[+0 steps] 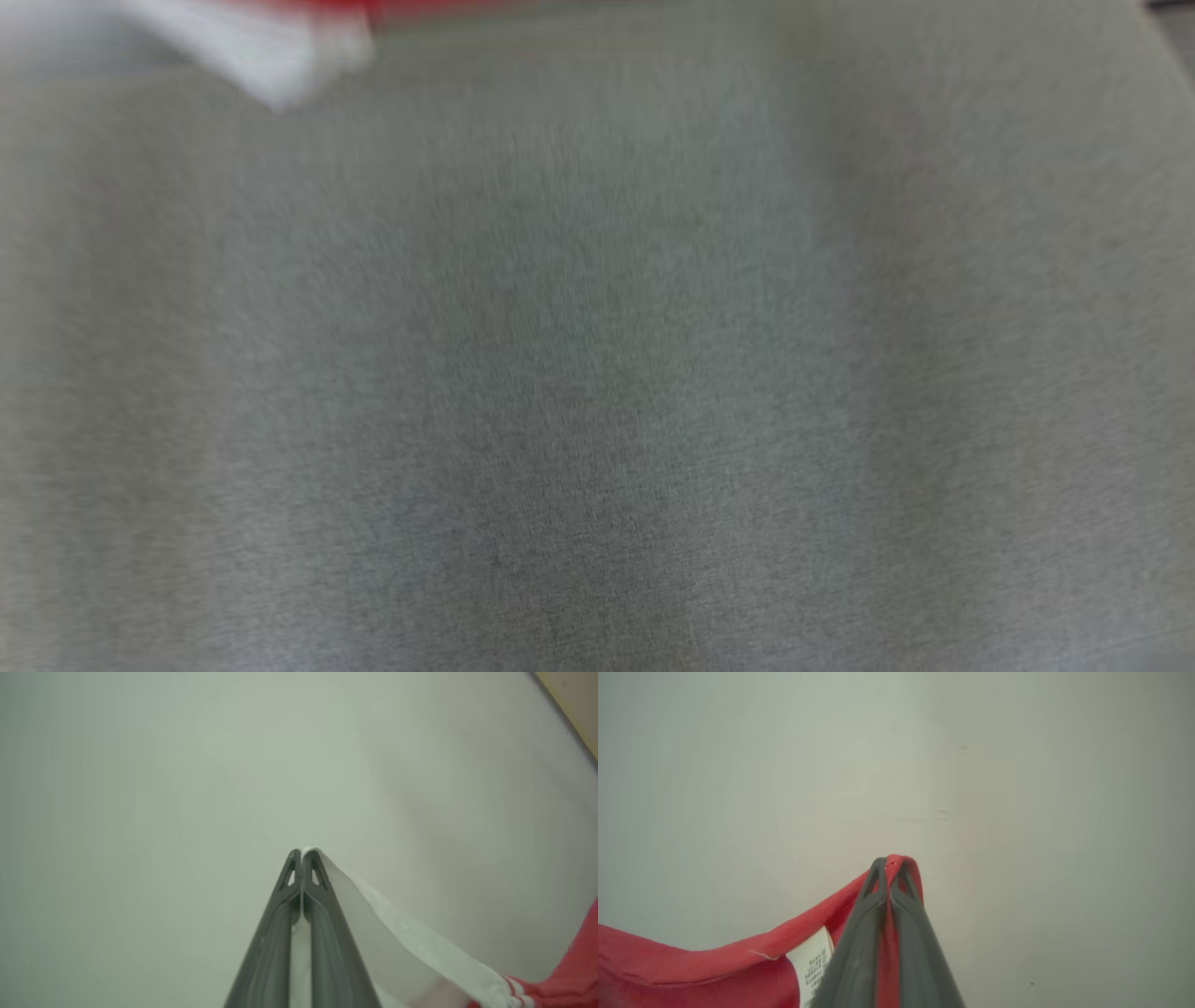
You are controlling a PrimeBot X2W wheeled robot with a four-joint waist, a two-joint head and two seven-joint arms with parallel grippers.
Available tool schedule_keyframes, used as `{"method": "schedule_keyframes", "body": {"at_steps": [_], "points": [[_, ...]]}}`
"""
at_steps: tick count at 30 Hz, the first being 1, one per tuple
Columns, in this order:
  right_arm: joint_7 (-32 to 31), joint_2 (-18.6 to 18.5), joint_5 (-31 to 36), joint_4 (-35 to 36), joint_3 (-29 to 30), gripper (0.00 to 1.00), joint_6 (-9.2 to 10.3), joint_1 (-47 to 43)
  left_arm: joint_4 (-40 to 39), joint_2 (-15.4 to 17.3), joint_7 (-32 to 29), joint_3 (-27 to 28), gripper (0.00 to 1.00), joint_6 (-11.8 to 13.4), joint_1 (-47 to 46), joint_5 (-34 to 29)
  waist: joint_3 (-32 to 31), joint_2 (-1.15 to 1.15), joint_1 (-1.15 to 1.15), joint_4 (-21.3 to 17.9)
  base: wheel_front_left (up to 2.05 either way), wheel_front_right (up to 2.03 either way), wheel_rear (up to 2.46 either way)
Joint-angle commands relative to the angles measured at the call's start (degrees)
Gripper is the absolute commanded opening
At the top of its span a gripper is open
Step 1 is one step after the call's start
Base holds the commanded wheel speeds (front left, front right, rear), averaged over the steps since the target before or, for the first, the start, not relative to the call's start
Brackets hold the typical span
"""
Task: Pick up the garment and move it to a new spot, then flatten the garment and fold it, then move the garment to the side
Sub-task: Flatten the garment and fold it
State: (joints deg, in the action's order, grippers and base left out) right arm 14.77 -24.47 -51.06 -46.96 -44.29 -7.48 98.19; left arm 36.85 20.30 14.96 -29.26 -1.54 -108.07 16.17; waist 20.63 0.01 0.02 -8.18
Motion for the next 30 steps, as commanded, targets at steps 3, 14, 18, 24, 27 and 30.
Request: {"method": "schedule_keyframes", "body": {"at_steps": [3,14,18,24,27,30], "points": [[0.31,-3.02,4.59,3.8,6.62,0.0,-0.03,2.86,-8.12,-2.19,0.22,3.38,0.0,-1.93,-2.47,-0.78,18.29,-0.01,-0.02,0.76,0.0,0.0,0.0],[0.39,-5.4,7.1,10.42,9.19,0.0,-0.02,-16.51,-16.53,-4.8,0.32,9.2,0.0,-5.8,22.85,3.29,23.45,-0.01,-0.02,3.78,0.0,0.0,0.0],[0.38,-5.23,6.08,12.98,10.73,0.0,-0.02,-22.84,-19.97,-2.32,0.32,6.47,0.0,-5.9,32.09,7.67,20.87,-0.01,-0.02,3.42,0.0,0.0,0.0],[0.37,-7.17,3.18,17.29,9.64,0.0,-0.02,-35.67,-26.12,2.09,0.28,3.68,0.0,-5.93,48.68,14.62,12.92,-0.01,-0.02,3.76,0.0,0.0,0.0],[0.39,-8.65,0.98,19.01,7.64,0.0,-0.02,-41.47,-30.21,4.5,0.2,4.28,0.0,-5.62,57.32,17.36,8.27,-0.01,-0.02,3.56,0.0,0.0,0.0],[0.38,-9.79,-0.86,19.51,5.98,0.0,-0.02,-47.67,-35.8,6.57,-0.82,5.08,0.0,-4.23,66.75,20.22,3.49,-0.01,-0.02,3.93,0.0,0.0,0.0]]}}
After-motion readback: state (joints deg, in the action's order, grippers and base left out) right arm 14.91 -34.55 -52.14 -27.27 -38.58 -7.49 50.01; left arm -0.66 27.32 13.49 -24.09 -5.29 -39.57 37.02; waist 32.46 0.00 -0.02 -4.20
